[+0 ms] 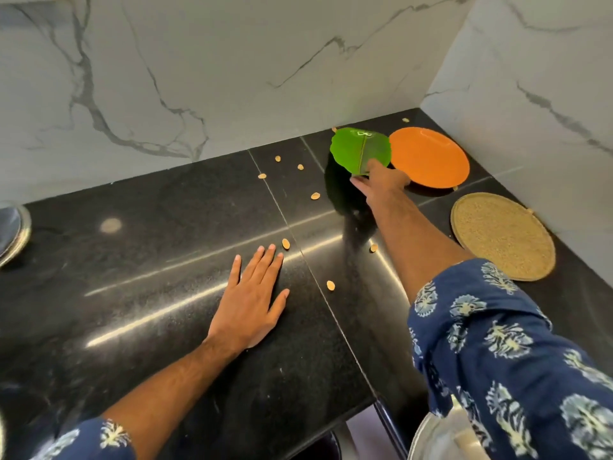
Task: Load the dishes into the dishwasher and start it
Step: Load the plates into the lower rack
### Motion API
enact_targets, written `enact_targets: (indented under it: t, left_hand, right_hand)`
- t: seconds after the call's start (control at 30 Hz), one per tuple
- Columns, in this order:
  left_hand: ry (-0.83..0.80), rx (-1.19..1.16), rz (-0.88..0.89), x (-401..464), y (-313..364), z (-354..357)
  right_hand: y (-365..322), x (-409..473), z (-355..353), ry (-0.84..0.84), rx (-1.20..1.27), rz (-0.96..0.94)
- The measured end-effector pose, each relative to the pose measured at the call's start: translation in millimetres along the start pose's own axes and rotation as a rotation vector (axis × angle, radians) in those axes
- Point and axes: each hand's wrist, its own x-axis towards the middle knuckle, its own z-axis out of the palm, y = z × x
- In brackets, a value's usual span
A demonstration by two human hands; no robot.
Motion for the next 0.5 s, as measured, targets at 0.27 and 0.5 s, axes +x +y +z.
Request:
enact_targets:
  t: [0.27,0.5]
  left_hand:
    - [0.006,-0.031,0.051,0,-2,1]
    - [0.179,-0.592,0.244,-23,9,-29]
  right_hand:
    - [-13,-127,-84,-0.184,0.219,-0.001]
    - [5,-315,-226,-0.03,0.059,-0.129]
